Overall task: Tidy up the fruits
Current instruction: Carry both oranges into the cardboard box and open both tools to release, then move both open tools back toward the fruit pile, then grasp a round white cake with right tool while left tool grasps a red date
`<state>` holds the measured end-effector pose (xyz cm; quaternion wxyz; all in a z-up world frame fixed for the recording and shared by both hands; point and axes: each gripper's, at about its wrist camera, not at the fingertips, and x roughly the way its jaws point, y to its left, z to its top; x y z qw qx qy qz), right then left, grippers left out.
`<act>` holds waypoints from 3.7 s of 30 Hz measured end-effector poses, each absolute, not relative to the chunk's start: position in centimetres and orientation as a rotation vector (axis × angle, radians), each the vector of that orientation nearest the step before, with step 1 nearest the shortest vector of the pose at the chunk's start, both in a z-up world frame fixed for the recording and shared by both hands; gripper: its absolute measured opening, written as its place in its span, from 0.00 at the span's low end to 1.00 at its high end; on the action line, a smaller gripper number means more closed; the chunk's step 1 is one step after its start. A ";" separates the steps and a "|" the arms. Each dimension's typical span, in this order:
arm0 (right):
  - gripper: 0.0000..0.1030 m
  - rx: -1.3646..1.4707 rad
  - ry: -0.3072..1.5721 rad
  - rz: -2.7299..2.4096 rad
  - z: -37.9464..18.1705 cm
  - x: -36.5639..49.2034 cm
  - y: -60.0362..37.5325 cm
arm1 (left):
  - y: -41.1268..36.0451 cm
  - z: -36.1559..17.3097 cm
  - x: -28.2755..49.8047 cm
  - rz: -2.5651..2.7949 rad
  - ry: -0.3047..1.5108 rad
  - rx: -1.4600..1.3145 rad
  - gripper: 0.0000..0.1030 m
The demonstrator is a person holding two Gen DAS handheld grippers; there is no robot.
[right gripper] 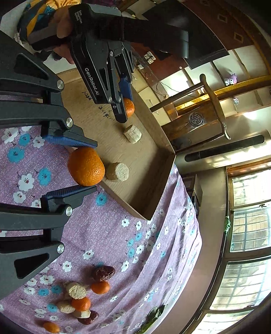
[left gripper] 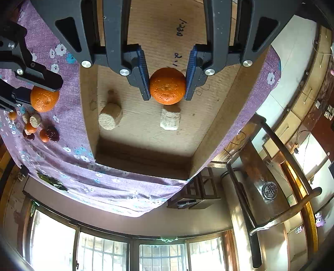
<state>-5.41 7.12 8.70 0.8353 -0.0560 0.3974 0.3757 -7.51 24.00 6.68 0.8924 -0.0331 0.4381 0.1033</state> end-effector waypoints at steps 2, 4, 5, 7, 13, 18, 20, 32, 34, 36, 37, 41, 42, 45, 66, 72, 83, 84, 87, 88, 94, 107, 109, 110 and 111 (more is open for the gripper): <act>0.37 -0.127 0.845 0.815 8.6 -5.1 8.1 | 24.8 6.3 -7.5 0.224 0.922 -0.083 0.30; 0.37 -0.138 0.853 0.831 8.3 -4.8 9.1 | 25.4 6.0 -7.5 0.225 0.933 -0.095 0.30; 0.37 -0.145 0.858 0.839 8.1 -4.7 9.7 | 25.7 5.8 -7.5 0.225 0.938 -0.100 0.30; 0.37 -0.155 0.869 0.853 7.7 -4.4 10.6 | 26.1 5.6 -7.4 0.229 0.944 -0.103 0.30; 0.37 -0.187 0.907 0.890 6.3 -3.9 13.1 | 26.7 5.1 -7.4 0.245 0.962 -0.101 0.30; 0.37 -0.198 0.934 0.901 5.1 -3.4 14.3 | 26.8 4.5 -7.1 0.253 0.977 -0.092 0.30; 0.37 -0.203 0.942 0.901 4.7 -3.2 14.6 | 26.8 4.4 -7.0 0.255 0.982 -0.089 0.30; 0.40 -0.215 0.940 0.914 4.1 -3.5 15.0 | 27.0 3.8 -6.8 0.281 1.006 -0.105 0.32; 0.48 -0.203 0.934 0.917 4.4 -3.7 14.7 | 27.0 3.7 -6.8 0.288 1.010 -0.107 0.44; 0.52 -0.195 0.929 0.914 4.5 -3.8 14.4 | 27.0 3.8 -6.9 0.286 1.005 -0.113 0.49; 0.52 -0.196 0.928 0.911 4.6 -3.8 14.3 | 26.9 3.8 -7.0 0.286 1.002 -0.112 0.49; 0.52 -0.187 0.915 0.906 5.2 -4.2 13.4 | 26.4 4.5 -7.3 0.279 0.977 -0.105 0.55; 0.52 -0.181 0.909 0.907 5.4 -4.4 13.1 | 26.3 4.7 -7.4 0.276 0.970 -0.104 0.57; 0.52 -0.173 0.892 0.902 6.0 -4.8 12.1 | 25.6 5.4 -7.7 0.273 0.948 -0.095 0.60; 0.59 -0.005 0.880 0.687 6.8 -5.3 -0.8 | 16.4 7.6 -7.4 0.113 0.890 -0.046 0.73; 0.59 0.039 0.885 0.603 6.4 -5.3 -5.2 | 12.7 7.8 -6.6 0.044 0.895 -0.033 0.74; 0.59 0.062 0.878 0.501 5.1 -2.9 -9.8 | 8.2 6.8 -3.9 -0.044 0.950 -0.050 0.76; 0.59 0.051 0.878 0.500 5.0 -2.4 -9.5 | 8.1 6.8 -3.6 -0.045 0.951 -0.048 0.76; 0.59 0.025 0.888 0.489 4.3 -0.6 -8.8 | 7.9 6.8 -3.0 -0.044 0.954 -0.043 0.76; 0.59 0.018 0.893 0.487 4.1 -0.1 -8.6 | 7.9 6.8 -2.7 -0.043 0.958 -0.043 0.76; 0.59 -0.041 0.904 0.452 2.7 2.8 -7.4 | 8.3 6.6 -1.2 -0.027 0.976 -0.049 0.76; 0.34 0.021 0.890 0.458 3.5 2.1 -10.0 | 5.2 5.8 4.1 -0.044 1.073 -0.029 0.76; 0.34 0.044 0.894 0.464 3.4 1.9 -10.7 | 4.6 5.2 5.3 -0.040 1.097 -0.036 0.76; 0.34 0.045 0.897 0.466 3.3 1.8 -10.8 | 4.4 4.8 5.9 -0.039 1.110 -0.044 0.76; 0.34 0.043 0.902 0.472 3.2 1.8 -10.8 | 4.2 4.5 6.4 -0.042 1.121 -0.045 0.76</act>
